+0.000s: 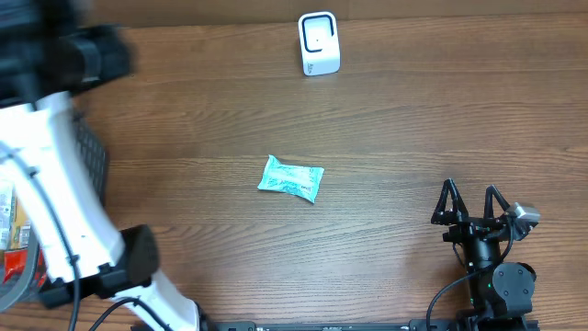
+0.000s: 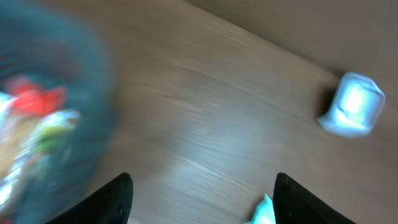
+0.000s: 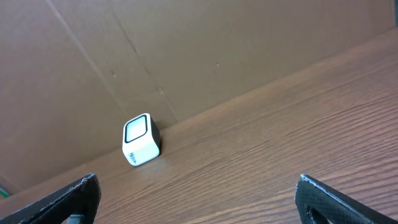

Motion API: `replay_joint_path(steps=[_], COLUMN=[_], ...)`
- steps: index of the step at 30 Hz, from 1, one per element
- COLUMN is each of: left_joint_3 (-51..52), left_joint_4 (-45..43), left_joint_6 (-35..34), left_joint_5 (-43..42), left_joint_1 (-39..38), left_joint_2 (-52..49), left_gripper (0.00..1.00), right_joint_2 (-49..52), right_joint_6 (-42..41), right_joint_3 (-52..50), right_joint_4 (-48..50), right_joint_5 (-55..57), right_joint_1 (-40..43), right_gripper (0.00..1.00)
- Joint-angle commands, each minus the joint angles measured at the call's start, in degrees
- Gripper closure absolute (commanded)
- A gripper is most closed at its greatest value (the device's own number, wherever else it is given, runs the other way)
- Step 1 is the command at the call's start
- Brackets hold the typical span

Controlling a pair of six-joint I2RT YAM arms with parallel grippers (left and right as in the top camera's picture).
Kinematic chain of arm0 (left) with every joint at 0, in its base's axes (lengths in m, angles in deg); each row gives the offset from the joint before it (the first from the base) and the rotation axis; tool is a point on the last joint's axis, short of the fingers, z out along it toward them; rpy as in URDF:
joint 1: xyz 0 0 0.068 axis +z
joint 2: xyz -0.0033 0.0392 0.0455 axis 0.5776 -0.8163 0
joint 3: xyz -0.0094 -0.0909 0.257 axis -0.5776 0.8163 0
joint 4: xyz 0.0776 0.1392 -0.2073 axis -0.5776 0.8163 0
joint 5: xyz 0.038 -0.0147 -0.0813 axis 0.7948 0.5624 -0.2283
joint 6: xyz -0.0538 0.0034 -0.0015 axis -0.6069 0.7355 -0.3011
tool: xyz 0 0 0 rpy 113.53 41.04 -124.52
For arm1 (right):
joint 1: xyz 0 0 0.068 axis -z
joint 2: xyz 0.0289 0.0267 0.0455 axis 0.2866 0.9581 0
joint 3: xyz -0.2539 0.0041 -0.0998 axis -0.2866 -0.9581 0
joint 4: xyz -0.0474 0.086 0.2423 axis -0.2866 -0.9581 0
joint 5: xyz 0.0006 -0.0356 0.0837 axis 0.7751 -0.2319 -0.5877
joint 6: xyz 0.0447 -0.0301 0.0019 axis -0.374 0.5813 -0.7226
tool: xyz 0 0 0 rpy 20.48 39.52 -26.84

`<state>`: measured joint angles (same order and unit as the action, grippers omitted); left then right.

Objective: Scan the item barcode
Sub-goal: 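Release the green bag and move the left gripper back to the basket, then grasp the yellow-green tea drink pouch in the basket with left gripper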

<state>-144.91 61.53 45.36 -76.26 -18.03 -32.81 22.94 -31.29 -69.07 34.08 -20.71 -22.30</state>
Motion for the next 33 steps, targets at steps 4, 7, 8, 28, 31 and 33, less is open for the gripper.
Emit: replay_joint_path(steps=[4, 7, 8, 28, 31, 33], left_joint_3=[1.66, 4.42, 5.44, 40.74, 46.05, 49.27], left_joint_4=[0.72, 0.90, 0.63, -19.80, -23.02, -25.38], left_joint_6=[-3.58, -4.72, -4.68, 13.00, 15.47, 16.33], left_joint_5=[3.63, 5.60, 6.03, 3.87, 5.22, 6.21], left_joint_1=[17.09, 21.51, 22.71, 28.92, 28.89, 28.89], left_joint_2=[0.33, 0.33, 0.33, 0.24, 0.24, 0.24], left_gripper=[0.34, 0.34, 0.34, 0.32, 0.27, 0.24], right_joint_2=[-0.50, -0.50, -0.50, -0.50, -0.50, -0.50], right_joint_6=[-0.13, -0.13, -0.13, -0.13, -0.13, -0.13], right_joint_3=[-0.63, -0.63, -0.63, -0.63, -0.63, -0.63], right_joint_4=[0.26, 0.26, 0.26, 0.26, 0.26, 0.26], right_joint_5=[0.37, 0.37, 0.37, 0.37, 0.37, 0.37], right_joint_1=[0.11, 0.11, 0.11, 0.11, 0.11, 0.11], right_gripper=[0.00, 0.00, 0.00, 0.00, 0.00, 0.00])
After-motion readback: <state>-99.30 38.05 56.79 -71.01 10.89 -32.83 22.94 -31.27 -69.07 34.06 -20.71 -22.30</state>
